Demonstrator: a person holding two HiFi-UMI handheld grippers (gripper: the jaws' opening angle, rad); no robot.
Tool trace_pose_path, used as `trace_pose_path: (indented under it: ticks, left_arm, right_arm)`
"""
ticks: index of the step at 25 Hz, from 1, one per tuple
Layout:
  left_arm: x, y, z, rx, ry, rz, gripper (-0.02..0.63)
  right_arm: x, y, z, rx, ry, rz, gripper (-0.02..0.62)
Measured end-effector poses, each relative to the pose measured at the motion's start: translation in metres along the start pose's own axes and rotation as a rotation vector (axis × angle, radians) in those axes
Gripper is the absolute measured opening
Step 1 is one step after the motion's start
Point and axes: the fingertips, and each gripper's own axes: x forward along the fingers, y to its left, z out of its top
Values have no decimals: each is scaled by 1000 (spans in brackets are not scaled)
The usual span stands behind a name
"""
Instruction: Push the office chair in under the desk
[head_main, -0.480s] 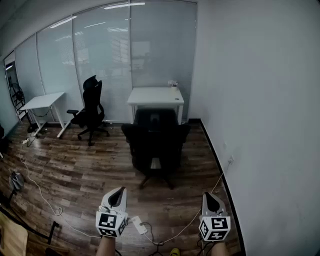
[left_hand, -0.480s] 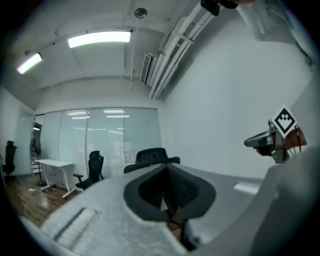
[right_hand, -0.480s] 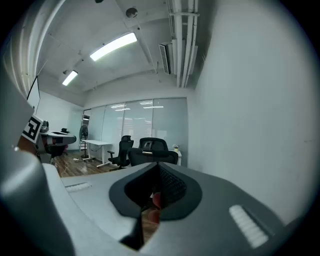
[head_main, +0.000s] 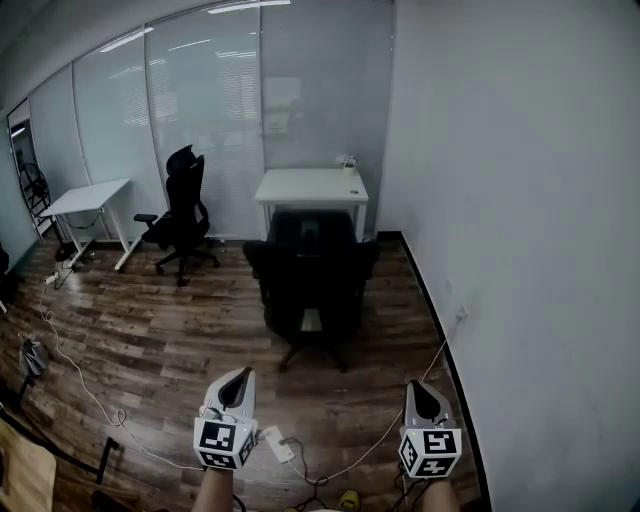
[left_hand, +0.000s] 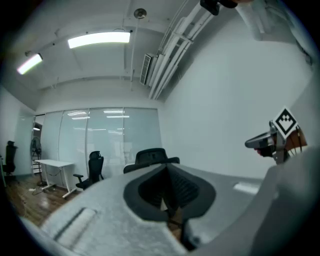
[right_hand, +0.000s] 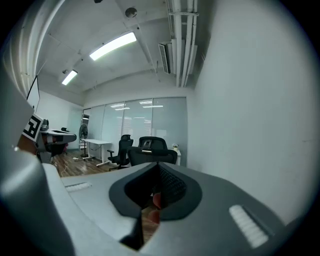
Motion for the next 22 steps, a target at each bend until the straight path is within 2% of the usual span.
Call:
trace_pose_path:
  ticks: [9, 14, 16, 22]
  left_arm:
    - [4, -10, -4, 3, 14, -8, -2]
    - [7, -15, -8, 5, 28, -18, 4]
    - [8, -17, -9, -2, 26, -23, 45]
    - [11, -23, -14, 0, 53, -33, 91]
  right_arm:
    - [2, -3, -8, -12, 10, 13, 3]
    - [4, -3, -12, -13, 16, 35, 51]
    - [5, -3, -15, -14, 19, 45, 71]
    - [5, -1, -17, -8, 21, 90, 125]
